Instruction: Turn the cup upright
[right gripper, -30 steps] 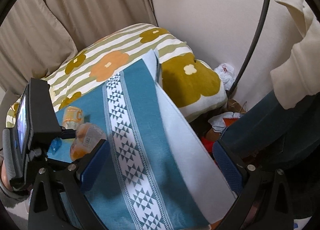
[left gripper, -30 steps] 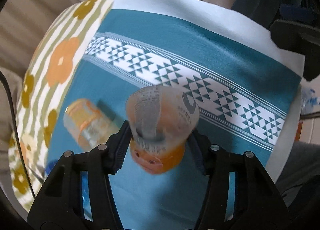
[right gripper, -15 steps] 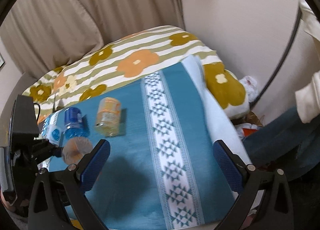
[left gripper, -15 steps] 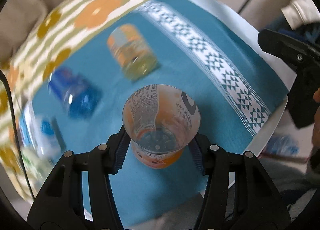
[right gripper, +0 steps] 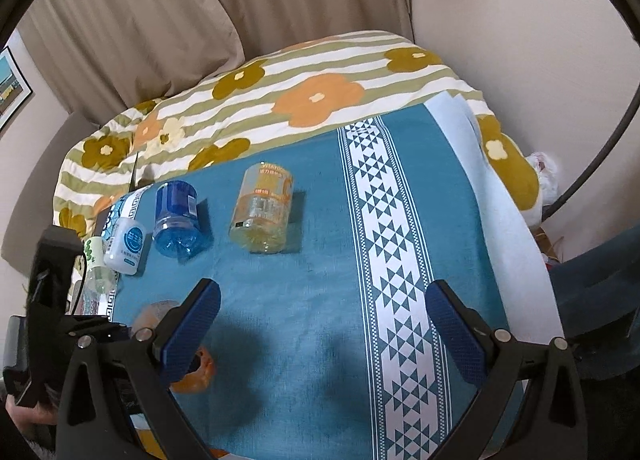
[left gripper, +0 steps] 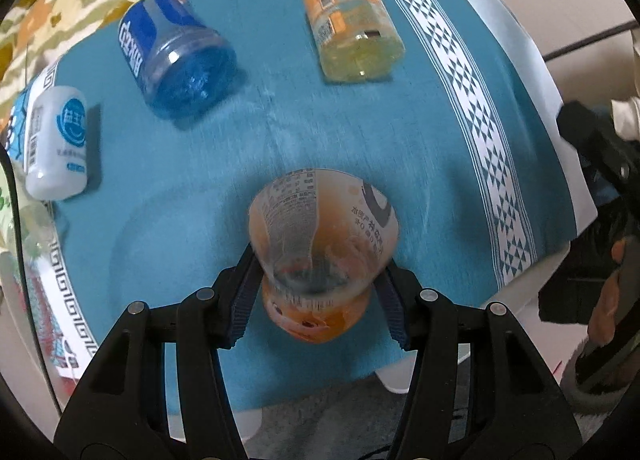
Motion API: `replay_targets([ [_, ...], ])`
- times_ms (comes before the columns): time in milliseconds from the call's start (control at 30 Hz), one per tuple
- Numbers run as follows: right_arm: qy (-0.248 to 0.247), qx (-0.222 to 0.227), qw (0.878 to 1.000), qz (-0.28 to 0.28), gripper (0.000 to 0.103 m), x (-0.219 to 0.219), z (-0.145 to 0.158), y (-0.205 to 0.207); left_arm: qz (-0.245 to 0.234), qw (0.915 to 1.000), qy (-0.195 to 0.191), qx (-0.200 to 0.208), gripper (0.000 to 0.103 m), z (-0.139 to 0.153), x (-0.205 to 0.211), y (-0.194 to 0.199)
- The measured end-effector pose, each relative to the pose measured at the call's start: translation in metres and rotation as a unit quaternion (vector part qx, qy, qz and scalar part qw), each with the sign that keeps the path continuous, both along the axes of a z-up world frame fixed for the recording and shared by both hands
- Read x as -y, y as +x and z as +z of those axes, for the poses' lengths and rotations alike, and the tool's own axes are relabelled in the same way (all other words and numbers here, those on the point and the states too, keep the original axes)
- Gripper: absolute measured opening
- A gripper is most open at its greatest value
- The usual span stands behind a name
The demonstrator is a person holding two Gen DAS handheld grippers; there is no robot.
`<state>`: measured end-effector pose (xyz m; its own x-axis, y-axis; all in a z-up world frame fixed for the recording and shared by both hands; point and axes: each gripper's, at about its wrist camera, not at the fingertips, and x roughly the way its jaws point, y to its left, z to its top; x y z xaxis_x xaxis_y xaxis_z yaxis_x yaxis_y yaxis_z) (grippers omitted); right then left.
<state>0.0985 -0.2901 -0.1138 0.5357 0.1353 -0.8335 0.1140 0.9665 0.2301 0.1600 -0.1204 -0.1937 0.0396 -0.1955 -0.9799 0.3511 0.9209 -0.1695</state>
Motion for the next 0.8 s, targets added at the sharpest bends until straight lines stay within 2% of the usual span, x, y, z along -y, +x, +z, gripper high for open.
replay_targets([
  [267, 0.006, -0.018, 1.0, -0.006, 0.102, 0.009, -0.013, 0.007, 0.021, 0.9997, -0.006, -0.006, 0.059, -0.011, 0.006, 0.018],
  [467, 0.012, -0.027, 1.0, -0.005, 0.102, 0.01, -0.018, 0.009, 0.02, 0.9997, -0.008, 0.006, 0.06, -0.008, 0.011, 0.017],
  [533, 0.011, -0.028, 1.0, -0.004, 0.102, 0.01, -0.018, 0.01, 0.017, 0.9997, -0.011, 0.011, 0.064, -0.006, 0.011, 0.016],
  [667, 0.008, -0.026, 1.0, -0.001, 0.102, 0.008, -0.016, 0.011, 0.014, 0.9993, -0.015, 0.03, 0.093, 0.004, 0.01, 0.008],
  [800, 0.008, -0.024, 1.0, 0.002, 0.102, 0.004, -0.013, 0.011, 0.012, 0.9982, -0.018, 0.056, 0.094, 0.018, 0.006, 0.003],
])
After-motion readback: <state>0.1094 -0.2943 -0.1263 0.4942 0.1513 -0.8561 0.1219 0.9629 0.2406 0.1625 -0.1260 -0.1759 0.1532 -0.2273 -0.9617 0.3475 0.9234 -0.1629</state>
